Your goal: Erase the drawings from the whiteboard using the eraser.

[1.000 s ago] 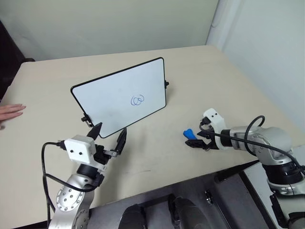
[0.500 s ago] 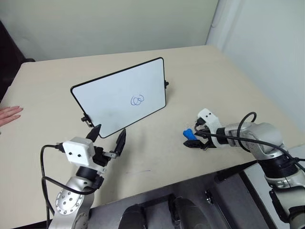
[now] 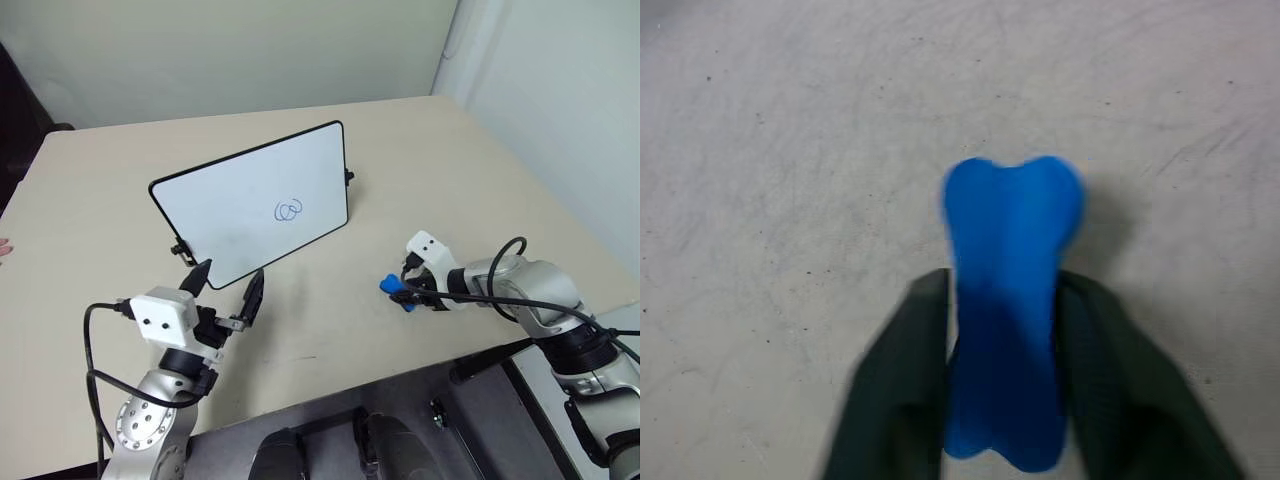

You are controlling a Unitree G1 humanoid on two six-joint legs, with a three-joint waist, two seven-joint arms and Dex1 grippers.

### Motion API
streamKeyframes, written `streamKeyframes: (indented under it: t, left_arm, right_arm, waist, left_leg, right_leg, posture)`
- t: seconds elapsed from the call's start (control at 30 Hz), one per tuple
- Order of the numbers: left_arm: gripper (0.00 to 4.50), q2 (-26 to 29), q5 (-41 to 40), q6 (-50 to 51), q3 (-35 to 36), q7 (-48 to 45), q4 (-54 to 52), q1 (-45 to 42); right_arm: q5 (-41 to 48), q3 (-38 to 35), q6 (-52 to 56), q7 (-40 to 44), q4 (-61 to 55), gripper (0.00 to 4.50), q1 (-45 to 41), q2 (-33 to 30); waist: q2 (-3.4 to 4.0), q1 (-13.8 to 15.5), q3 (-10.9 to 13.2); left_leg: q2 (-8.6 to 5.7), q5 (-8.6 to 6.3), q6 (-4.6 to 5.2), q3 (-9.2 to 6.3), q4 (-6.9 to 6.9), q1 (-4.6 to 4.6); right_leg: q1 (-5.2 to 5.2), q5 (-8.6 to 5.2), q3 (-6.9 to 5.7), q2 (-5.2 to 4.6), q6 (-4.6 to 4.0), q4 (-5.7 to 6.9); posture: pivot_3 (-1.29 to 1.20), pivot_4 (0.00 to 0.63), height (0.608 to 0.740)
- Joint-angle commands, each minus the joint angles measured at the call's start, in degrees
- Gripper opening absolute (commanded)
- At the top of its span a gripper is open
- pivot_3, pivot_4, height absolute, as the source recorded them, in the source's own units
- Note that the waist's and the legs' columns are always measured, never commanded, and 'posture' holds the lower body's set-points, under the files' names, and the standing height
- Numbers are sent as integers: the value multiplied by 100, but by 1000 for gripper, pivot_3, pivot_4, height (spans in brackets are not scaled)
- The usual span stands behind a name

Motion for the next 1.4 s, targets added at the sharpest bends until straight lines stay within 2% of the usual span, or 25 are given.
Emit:
streamKeyframes:
  t: [0.03,0.3,0.5,0.7,0.77,1.13,1.4]
  left_arm:
    - [4500,-4,-20,-50,6,1,-153,-80]
    - [4500,-5,13,-69,-18,-41,16,-239]
    - [4500,-2,55,-105,-39,-60,184,-396]
    - [4500,-3,125,-184,-28,-69,317,-478]
    - [4500,-3,138,-201,-10,-71,331,-478]
    - [4500,0,155,-224,53,-65,357,-420]
    - [4500,-32,198,-242,32,-12,232,-268]
  right_arm:
    - [65,-232,-65,110,-237,319,34,8]
    - [-41,-759,-701,-258,-534,224,116,443]
    - [60,-1553,-1520,-974,-355,224,-280,1794]
    - [-427,-1248,-2399,-1179,308,224,-541,2427]
    - [-486,-1221,-2566,-1167,463,224,-569,2542]
    - [-1088,-965,-3207,-1272,2239,224,-1364,3318]
    - [-1352,-600,-3576,-1051,2540,224,-1615,3876]
  waist:
    - [0,2,0]
    - [1,7,0]
    - [2,-5,0]
    - [2,24,0]
    - [3,26,0]
    - [3,15,0]
    - [3,5,0]
  left_leg:
    - [0,0,0,0,0,0]
    - [0,0,0,1,0,0]
    - [1,1,1,1,0,2]
    - [2,1,0,0,2,2]
    - [1,0,-1,3,1,0]
    - [2,-3,-6,6,0,-4]
    - [6,-7,-14,7,-8,-11]
  right_leg:
    - [0,0,0,0,0,0]
    - [0,2,2,0,-2,0]
    - [-6,6,2,0,-9,9]
    - [-12,11,-3,0,-20,17]
    - [-16,29,-2,-3,-54,19]
    - [-35,23,1,-4,-68,39]
    - [-56,11,-1,-3,-83,54]
  posture:
    - [0,150,735]
    - [0,150,735]
    - [0,150,735]
    - [0,150,735]
    - [0,150,735]
    - [0,150,735]
    - [0,150,735]
